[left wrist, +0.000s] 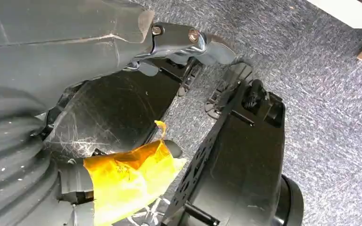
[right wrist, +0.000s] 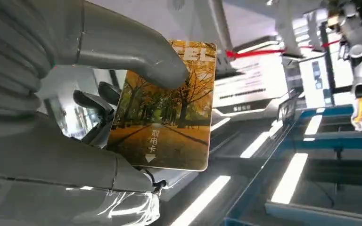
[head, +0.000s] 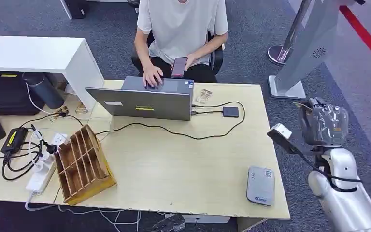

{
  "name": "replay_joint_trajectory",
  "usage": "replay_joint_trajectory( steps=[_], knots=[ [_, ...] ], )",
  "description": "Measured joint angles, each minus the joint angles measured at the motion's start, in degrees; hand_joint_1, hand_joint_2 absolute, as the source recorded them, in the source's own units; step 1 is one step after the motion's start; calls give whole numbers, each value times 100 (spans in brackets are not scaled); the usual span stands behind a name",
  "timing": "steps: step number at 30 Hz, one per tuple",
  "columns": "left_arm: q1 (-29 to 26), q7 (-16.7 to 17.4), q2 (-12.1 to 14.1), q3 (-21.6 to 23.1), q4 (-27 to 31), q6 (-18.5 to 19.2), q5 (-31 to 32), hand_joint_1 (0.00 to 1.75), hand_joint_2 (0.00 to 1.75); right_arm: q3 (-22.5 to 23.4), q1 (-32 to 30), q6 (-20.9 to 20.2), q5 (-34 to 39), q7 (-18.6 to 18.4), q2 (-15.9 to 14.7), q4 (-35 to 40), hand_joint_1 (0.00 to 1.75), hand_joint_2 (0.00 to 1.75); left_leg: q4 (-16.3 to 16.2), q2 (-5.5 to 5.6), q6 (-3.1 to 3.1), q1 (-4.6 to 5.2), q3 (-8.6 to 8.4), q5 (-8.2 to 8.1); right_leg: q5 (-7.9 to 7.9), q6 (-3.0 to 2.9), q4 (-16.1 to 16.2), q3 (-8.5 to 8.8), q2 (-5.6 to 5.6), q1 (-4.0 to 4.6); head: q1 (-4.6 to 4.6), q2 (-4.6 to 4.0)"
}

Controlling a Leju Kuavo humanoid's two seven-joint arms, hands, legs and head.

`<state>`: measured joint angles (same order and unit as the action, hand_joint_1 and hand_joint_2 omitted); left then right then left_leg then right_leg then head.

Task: Pass the card to the sensor for recognition and then transmit it.

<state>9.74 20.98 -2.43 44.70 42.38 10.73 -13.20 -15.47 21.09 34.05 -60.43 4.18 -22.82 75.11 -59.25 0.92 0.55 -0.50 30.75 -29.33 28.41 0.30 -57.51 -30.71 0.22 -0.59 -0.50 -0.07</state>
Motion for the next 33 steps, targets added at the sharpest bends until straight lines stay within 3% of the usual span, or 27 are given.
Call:
replay_joint_trajectory(
  steps=[12, 21, 27, 33],
  knots=[
    [22, 0, -17, 26, -4, 22, 50, 0, 175, -243, 417, 54, -118, -98, -26, -390, 175, 175, 0, 5, 1, 0, 6, 1, 0, 0, -1, -9, -4, 0, 4, 0],
    [4, -87, 57, 26, -31, 39, 48, 0, 175, -210, -644, 335, -133, -151, -457, 496, 175, 175, 1, 4, 1, 1, 18, 0, 1, 0, -1, -22, -4, -1, 2, 0],
    [-61, -131, 101, 26, -35, 15, 31, 0, 175, 190, -1624, 514, -136, -166, -669, 1117, 175, 175, 1, 15, 1, 1, 25, 0, 1, 0, 0, -23, -15, -1, 2, 0],
    [-71, -138, 118, 26, -37, 4, 15, 0, 175, 485, -2226, 546, -188, -138, -695, 1518, 175, 175, 1, 11, 1, 1, 25, 0, 1, 0, 0, -25, -14, -1, 2, 0]
  ],
)
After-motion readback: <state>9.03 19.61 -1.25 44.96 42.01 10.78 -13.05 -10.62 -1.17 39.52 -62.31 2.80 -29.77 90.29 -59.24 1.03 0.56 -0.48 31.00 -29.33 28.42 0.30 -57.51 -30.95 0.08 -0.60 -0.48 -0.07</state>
